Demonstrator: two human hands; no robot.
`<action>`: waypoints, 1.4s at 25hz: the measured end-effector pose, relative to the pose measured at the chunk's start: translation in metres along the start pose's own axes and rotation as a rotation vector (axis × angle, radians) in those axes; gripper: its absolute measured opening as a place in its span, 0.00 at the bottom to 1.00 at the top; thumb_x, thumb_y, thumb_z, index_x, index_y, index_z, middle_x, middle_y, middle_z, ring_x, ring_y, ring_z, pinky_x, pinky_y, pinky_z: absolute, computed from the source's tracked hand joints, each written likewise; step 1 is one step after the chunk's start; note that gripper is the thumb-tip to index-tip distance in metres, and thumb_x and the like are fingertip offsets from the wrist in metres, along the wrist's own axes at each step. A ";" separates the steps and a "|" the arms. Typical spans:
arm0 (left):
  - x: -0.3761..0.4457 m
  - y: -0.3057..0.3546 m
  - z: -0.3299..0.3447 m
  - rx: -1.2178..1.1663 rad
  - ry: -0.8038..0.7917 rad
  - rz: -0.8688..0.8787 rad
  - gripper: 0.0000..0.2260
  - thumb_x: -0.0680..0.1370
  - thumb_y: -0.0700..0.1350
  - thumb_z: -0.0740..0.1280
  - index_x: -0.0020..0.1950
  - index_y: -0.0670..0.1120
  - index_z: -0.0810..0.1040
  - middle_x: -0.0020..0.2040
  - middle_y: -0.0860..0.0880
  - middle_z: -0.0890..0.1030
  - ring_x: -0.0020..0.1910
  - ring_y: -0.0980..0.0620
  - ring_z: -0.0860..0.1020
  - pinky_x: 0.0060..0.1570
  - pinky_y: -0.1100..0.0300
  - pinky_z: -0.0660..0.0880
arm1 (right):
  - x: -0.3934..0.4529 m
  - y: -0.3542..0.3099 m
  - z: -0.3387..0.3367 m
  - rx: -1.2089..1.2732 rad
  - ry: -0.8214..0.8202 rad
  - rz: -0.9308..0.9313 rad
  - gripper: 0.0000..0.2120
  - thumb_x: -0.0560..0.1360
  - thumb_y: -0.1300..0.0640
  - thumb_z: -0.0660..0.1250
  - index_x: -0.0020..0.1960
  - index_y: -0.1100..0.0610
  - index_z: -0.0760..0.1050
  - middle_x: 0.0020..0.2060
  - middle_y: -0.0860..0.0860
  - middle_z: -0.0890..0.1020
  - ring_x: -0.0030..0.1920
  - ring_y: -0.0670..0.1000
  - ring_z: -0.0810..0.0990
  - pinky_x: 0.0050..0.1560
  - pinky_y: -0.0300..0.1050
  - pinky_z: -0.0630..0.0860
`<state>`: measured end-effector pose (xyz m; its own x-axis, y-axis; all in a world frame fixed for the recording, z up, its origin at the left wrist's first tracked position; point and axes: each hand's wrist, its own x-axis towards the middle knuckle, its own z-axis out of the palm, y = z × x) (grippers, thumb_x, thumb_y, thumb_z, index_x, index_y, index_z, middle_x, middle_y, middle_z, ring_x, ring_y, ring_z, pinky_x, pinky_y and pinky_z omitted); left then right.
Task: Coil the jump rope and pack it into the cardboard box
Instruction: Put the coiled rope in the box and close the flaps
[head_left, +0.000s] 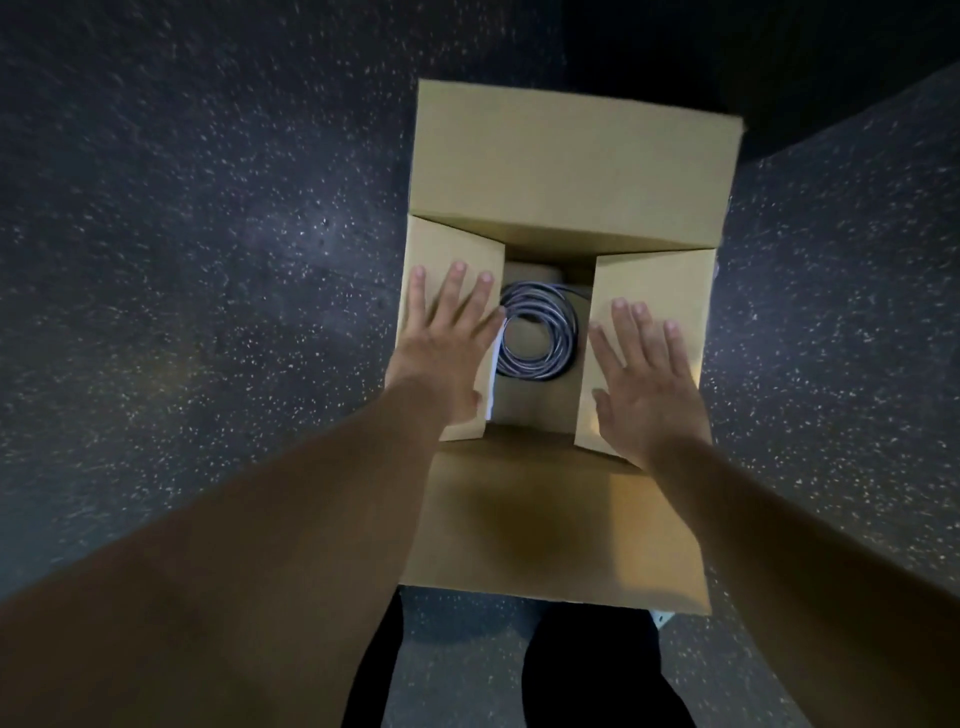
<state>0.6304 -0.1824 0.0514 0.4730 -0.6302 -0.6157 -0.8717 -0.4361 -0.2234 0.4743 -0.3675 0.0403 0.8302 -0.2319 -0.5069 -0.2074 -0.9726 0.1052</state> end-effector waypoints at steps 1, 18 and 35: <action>0.003 0.003 0.002 0.060 -0.040 -0.031 0.46 0.76 0.67 0.61 0.83 0.50 0.39 0.82 0.40 0.32 0.79 0.32 0.32 0.72 0.26 0.38 | -0.001 0.005 0.006 -0.101 -0.031 -0.013 0.36 0.83 0.45 0.52 0.83 0.58 0.42 0.82 0.62 0.40 0.82 0.62 0.40 0.81 0.60 0.41; -0.057 -0.001 -0.078 -0.521 -0.150 0.202 0.60 0.65 0.81 0.60 0.82 0.51 0.33 0.81 0.43 0.31 0.79 0.40 0.29 0.77 0.37 0.36 | -0.025 0.002 -0.081 0.042 -0.008 -0.069 0.33 0.84 0.41 0.45 0.84 0.52 0.39 0.83 0.58 0.44 0.83 0.60 0.44 0.80 0.63 0.43; -0.100 0.023 -0.056 -0.354 0.115 0.673 0.45 0.73 0.63 0.63 0.83 0.49 0.48 0.84 0.45 0.48 0.82 0.46 0.41 0.79 0.42 0.39 | 0.140 0.022 -0.155 0.039 0.114 0.100 0.45 0.77 0.31 0.54 0.83 0.54 0.44 0.79 0.64 0.60 0.80 0.67 0.56 0.79 0.66 0.48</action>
<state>0.5703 -0.1655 0.1502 -0.1175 -0.8871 -0.4464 -0.8927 -0.1026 0.4388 0.6659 -0.4241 0.1044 0.8572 -0.3304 -0.3950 -0.3101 -0.9436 0.1163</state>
